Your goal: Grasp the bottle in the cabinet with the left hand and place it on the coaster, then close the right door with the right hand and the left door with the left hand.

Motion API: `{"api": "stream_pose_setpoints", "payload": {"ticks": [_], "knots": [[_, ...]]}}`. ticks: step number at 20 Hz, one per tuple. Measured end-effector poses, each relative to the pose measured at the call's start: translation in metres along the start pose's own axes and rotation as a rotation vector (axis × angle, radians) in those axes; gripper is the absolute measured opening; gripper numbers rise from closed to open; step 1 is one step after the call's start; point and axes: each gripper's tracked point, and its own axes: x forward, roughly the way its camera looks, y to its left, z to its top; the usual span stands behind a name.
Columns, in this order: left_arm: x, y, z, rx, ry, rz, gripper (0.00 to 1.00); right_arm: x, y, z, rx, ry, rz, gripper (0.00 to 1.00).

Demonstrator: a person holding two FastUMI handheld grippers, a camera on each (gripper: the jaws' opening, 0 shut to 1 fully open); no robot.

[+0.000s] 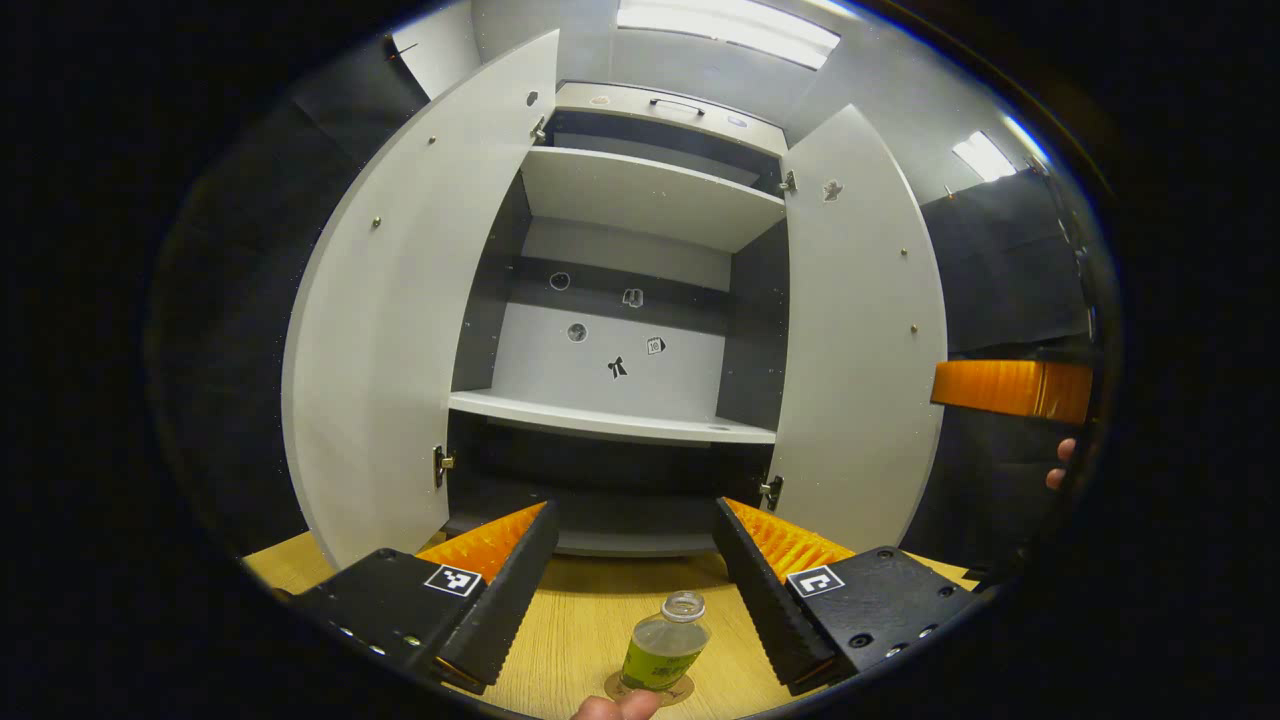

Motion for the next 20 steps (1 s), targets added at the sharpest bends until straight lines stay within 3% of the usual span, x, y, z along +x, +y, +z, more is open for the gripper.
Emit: {"api": "stream_pose_setpoints", "payload": {"ticks": [3, 6, 11, 20], "knots": [[-0.002, 0.007, 0.014, 0.031, -0.011, 0.018, 0.95, -0.001, -0.026, -0.003, 0.021, 0.028, -0.019, 0.81], [-0.004, 0.008, 0.016, 0.06, -0.008, 0.021, 0.95, 0.007, -0.061, 0.033, -0.002, -0.028, -0.038, 0.81], [-0.008, 0.01, 0.007, 0.046, 0.029, 0.027, 0.95, 0.04, -0.137, 0.094, -0.048, -0.144, -0.225, 0.81], [-0.007, 0.02, -0.002, 0.03, 0.05, 0.072, 0.95, 0.085, -0.152, 0.106, 0.027, -0.146, -0.207, 0.81]]}}
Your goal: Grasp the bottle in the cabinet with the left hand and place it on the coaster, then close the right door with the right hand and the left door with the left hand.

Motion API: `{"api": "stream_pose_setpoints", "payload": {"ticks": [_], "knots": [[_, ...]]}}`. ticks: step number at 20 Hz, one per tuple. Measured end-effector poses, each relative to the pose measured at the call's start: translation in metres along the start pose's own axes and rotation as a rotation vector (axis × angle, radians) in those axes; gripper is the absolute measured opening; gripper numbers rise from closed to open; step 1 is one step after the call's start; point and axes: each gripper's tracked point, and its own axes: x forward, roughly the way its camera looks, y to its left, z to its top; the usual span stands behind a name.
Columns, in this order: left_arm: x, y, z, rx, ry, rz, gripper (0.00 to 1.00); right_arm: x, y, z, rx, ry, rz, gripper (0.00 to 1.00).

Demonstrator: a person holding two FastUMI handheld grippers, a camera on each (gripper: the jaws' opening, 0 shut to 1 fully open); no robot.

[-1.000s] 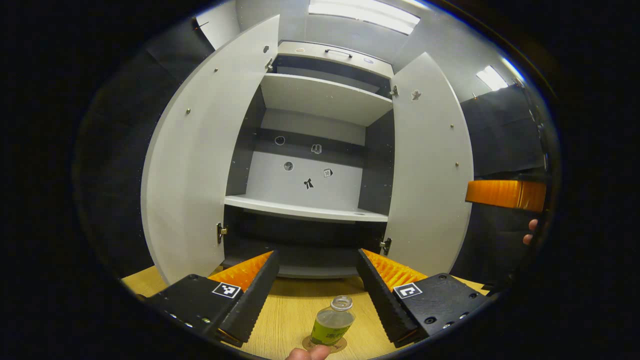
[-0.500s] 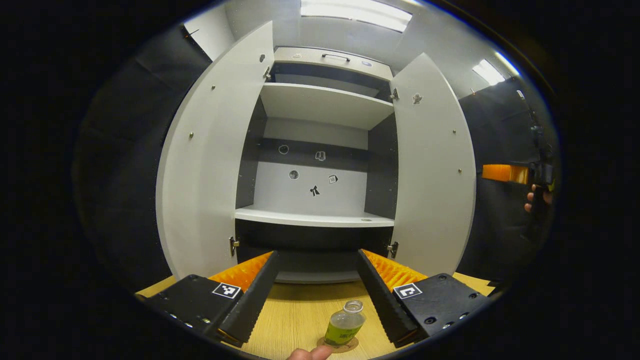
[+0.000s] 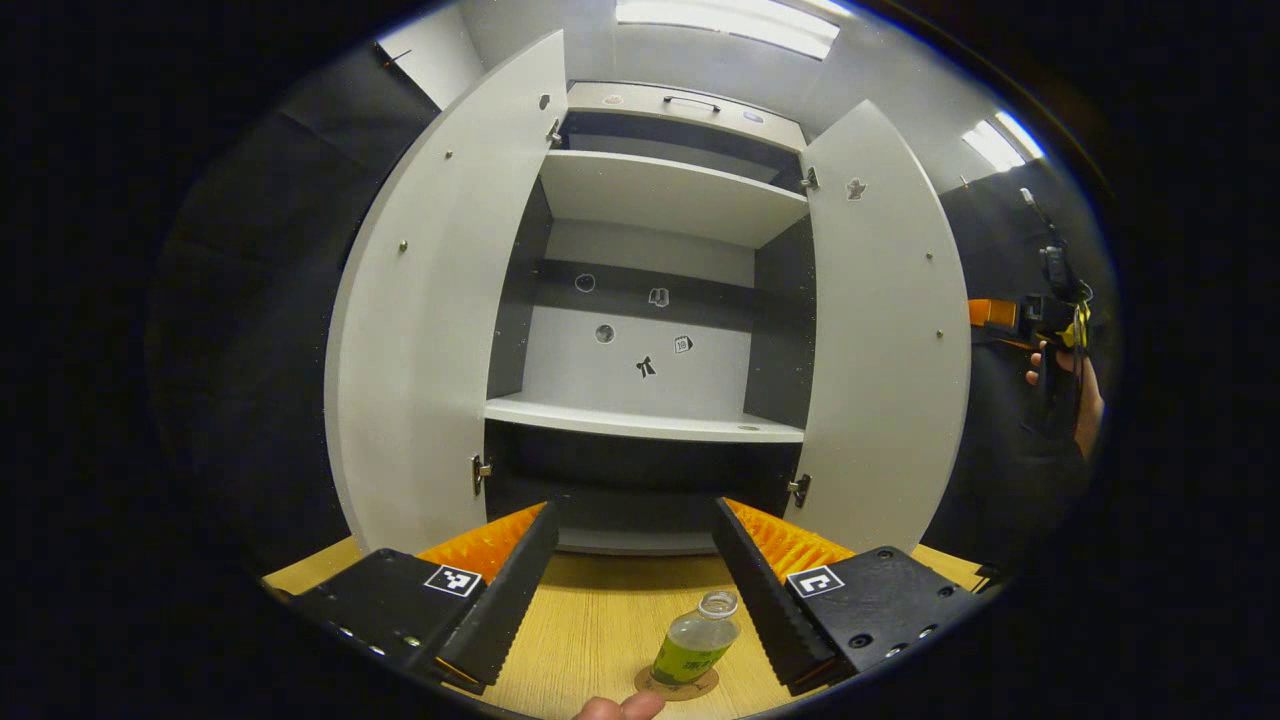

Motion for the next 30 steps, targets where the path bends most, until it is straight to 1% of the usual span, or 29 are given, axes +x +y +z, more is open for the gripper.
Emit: {"api": "stream_pose_setpoints", "payload": {"ticks": [4, 7, 9, 10, 12, 15, 18, 20, 24, 28, 30], "knots": [[0.007, 0.001, -0.001, 0.0, 0.001, 0.001, 0.95, 0.0, 0.009, -0.003, 0.039, 0.017, 0.035, 0.81], [0.012, -0.006, 0.001, -0.016, -0.004, -0.023, 0.95, -0.005, 0.02, -0.003, 0.018, 0.017, 0.042, 0.81], [0.014, -0.007, -0.001, -0.011, -0.005, -0.028, 0.95, -0.011, 0.038, -0.003, 0.011, -0.003, 0.06, 0.81], [0.015, -0.007, -0.002, -0.012, -0.002, -0.03, 0.95, -0.014, 0.049, -0.005, 0.013, -0.001, 0.077, 0.81], [0.014, -0.008, -0.003, -0.017, 0.0, -0.036, 0.95, -0.016, 0.077, -0.011, 0.02, 0.021, 0.139, 0.81], [0.01, 0.001, -0.004, -0.006, -0.001, -0.017, 0.95, -0.015, 0.112, -0.018, 0.042, 0.043, 0.226, 0.81], [0.007, 0.013, -0.006, -0.017, 0.008, 0.009, 0.95, -0.008, 0.135, -0.025, 0.073, 0.051, 0.279, 0.81], [0.005, 0.018, -0.007, -0.02, 0.013, 0.019, 0.95, -0.005, 0.155, -0.029, 0.061, 0.059, 0.317, 0.81], [0.002, 0.024, -0.006, -0.014, 0.013, 0.04, 0.95, 0.001, 0.169, -0.024, 0.052, 0.046, 0.341, 0.83], [-0.004, 0.025, -0.004, -0.013, 0.009, 0.05, 0.95, -0.011, 0.162, -0.025, 0.03, 0.044, 0.337, 0.83], [-0.005, 0.025, 0.0, -0.014, 0.008, 0.049, 0.95, -0.021, 0.154, -0.033, 0.009, 0.053, 0.319, 0.83]]}}
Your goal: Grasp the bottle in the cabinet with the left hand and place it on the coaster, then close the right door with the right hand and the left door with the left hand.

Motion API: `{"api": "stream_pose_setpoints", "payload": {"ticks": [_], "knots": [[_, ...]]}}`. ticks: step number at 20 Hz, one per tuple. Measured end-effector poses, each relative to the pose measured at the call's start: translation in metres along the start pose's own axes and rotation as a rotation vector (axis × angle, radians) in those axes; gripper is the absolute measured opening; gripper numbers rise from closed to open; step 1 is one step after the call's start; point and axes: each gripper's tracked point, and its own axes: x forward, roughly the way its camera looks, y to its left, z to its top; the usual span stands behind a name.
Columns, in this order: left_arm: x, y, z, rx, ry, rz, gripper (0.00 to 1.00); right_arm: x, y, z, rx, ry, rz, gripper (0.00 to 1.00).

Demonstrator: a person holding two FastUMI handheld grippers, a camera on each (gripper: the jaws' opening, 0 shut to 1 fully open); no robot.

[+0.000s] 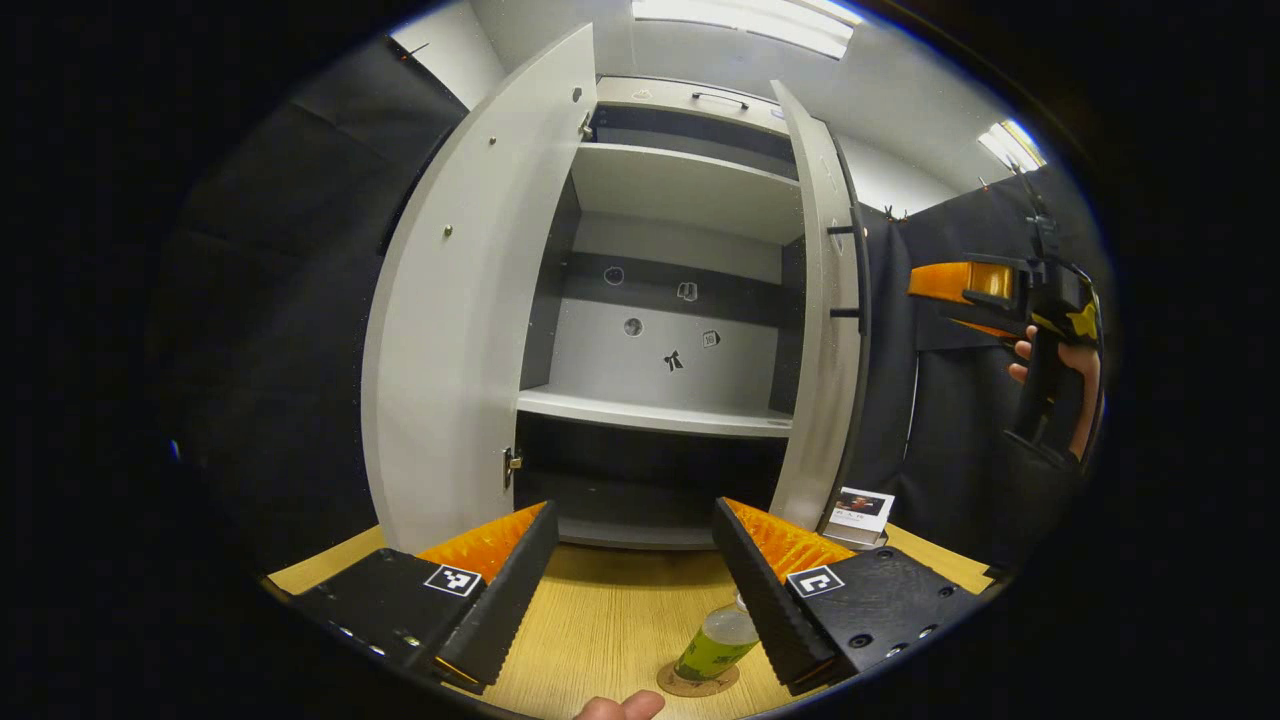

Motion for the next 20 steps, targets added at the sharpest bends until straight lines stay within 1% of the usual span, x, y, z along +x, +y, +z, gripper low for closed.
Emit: {"api": "stream_pose_setpoints", "payload": {"ticks": [3, 5, 6, 7, 8, 9, 10, 11, 12, 13, 14, 15, 16, 17, 18, 19, 20], "knots": [[-0.004, 0.0, 0.017, -0.013, -0.017, -0.009, 0.95, -0.023, -0.005, -0.02, -0.012, 0.024, -0.025, 0.83], [-0.005, 0.001, 0.034, -0.01, -0.047, -0.01, 0.95, -0.038, -0.001, -0.038, 0.0, 0.048, -0.024, 0.83], [-0.005, 0.004, 0.043, -0.004, -0.069, -0.002, 1.0, -0.044, 0.0, -0.049, -0.002, 0.064, -0.023, 0.83], [-0.004, 0.007, 0.05, 0.003, -0.086, 0.003, 1.0, -0.051, -0.001, -0.061, -0.007, 0.087, -0.03, 0.83], [-0.005, 0.009, 0.054, 0.012, -0.097, 0.008, 0.95, -0.057, -0.002, -0.07, -0.006, 0.101, -0.034, 0.83], [-0.006, 0.014, 0.059, 0.02, -0.107, 0.019, 0.95, -0.063, 0.002, -0.077, 0.002, 0.103, -0.029, 0.8], [-0.007, 0.017, 0.063, 0.023, -0.117, 0.026, 0.95, -0.069, 0.006, -0.082, 0.006, 0.091, -0.022, 0.83], [-0.009, 0.022, 0.065, 0.019, -0.12, 0.037, 0.99, -0.073, 0.007, -0.09, 0.0, 0.083, -0.025, 0.83], [-0.01, 0.029, 0.066, 0.01, -0.117, 0.05, 0.99, -0.077, 0.006, -0.101, -0.015, 0.088, -0.034, 0.83], [-0.011, 0.037, 0.067, 0.0, -0.111, 0.071, 0.95, -0.08, 0.007, -0.112, -0.025, 0.098, -0.041, 0.83], [-0.013, 0.048, 0.071, -0.01, -0.115, 0.097, 0.95, -0.082, 0.009, -0.12, -0.024, 0.115, -0.037, 0.83], [-0.015, 0.063, 0.077, -0.021, -0.125, 0.134, 1.0, -0.084, 0.015, -0.128, -0.018, 0.14, -0.025, 0.83], [-0.018, 0.081, 0.085, -0.031, -0.133, 0.181, 0.95, -0.085, 0.018, -0.133, -0.009, 0.154, -0.018, 0.83], [-0.021, 0.101, 0.093, -0.034, -0.139, 0.23, 0.95, -0.086, 0.019, -0.134, 0.0, 0.16, -0.015, 0.83], [-0.026, 0.122, 0.1, -0.031, -0.137, 0.281, 1.0, -0.086, 0.018, -0.135, 0.001, 0.164, -0.022, 0.83], [-0.028, 0.14, 0.11, -0.029, -0.148, 0.326, 0.95, -0.086, 0.016, -0.135, -0.004, 0.164, -0.031, 0.83], [-0.031, 0.157, 0.122, -0.026, -0.172, 0.359, 0.95, -0.084, 0.015, -0.135, -0.012, 0.164, -0.034, 0.83]]}}
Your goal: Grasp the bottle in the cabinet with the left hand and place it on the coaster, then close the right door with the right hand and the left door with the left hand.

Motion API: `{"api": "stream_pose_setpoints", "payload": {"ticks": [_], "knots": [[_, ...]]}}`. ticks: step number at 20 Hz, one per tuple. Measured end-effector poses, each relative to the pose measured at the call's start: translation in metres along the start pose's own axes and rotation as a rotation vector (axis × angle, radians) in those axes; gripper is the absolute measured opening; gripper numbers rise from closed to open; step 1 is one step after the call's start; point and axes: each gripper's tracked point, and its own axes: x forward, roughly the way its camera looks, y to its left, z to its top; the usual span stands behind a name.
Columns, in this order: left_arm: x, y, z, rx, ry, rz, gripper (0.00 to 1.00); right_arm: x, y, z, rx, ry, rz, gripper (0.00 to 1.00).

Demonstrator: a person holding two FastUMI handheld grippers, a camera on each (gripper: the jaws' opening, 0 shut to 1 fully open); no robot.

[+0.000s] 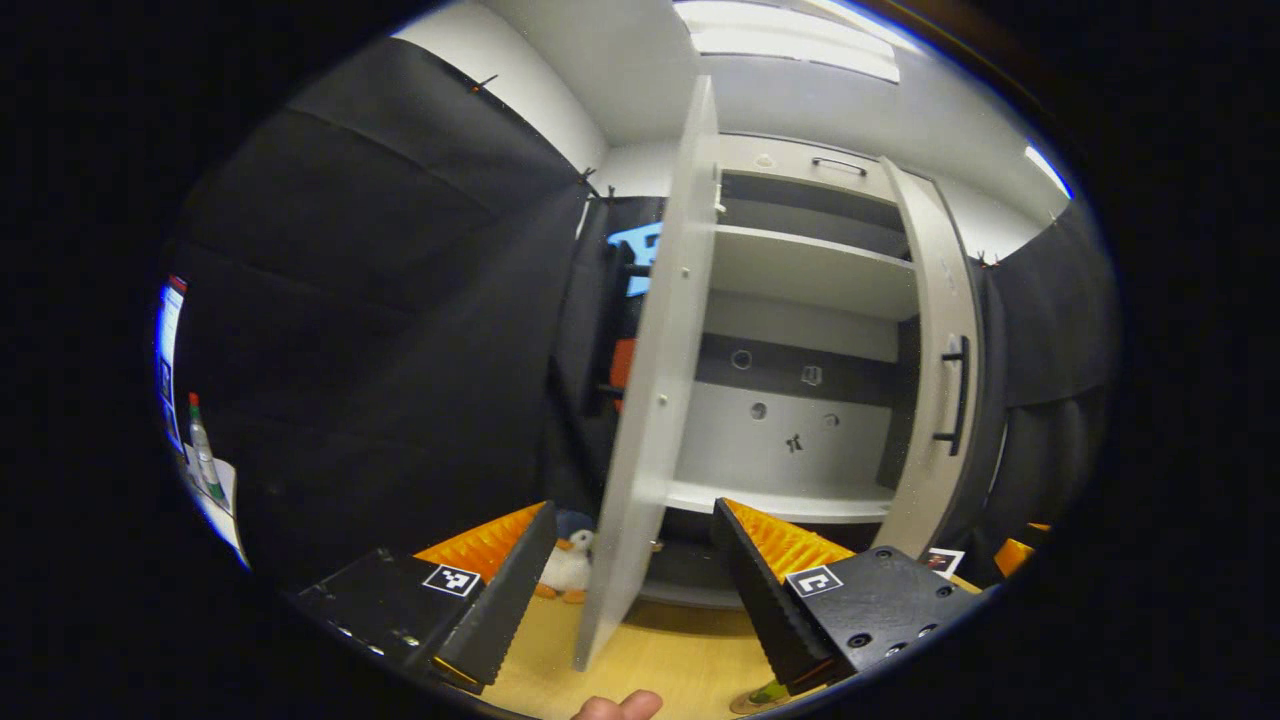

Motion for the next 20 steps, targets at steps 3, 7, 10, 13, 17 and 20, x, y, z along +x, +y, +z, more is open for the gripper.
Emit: {"api": "stream_pose_setpoints", "payload": {"ticks": [3, 7, 10, 13, 17, 20], "knots": [[0.026, 0.064, 0.034, 0.057, -0.054, 0.108, 0.95, 0.001, -0.003, 0.006, -0.002, -0.014, -0.005, 0.83], [0.067, 0.077, 0.044, 0.065, -0.045, 0.122, 0.95, 0.002, -0.007, 0.007, -0.015, 0.003, -0.005, 0.83], [0.079, 0.084, 0.047, 0.096, -0.058, 0.164, 0.89, 0.003, -0.011, 0.005, -0.012, 0.011, -0.011, 0.83], [0.079, 0.076, 0.046, 0.086, -0.076, 0.138, 0.94, 0.004, -0.013, 0.002, -0.012, 0.019, -0.018, 0.83], [0.074, 0.047, 0.047, 0.099, -0.076, 0.058, 0.93, 0.011, -0.01, 0.003, -0.005, 0.016, -0.009, 0.83], [0.072, 0.017, 0.044, 0.104, -0.079, -0.005, 0.93, 0.011, -0.007, 0.008, 0.012, 0.001, -0.009, 0.83]]}}
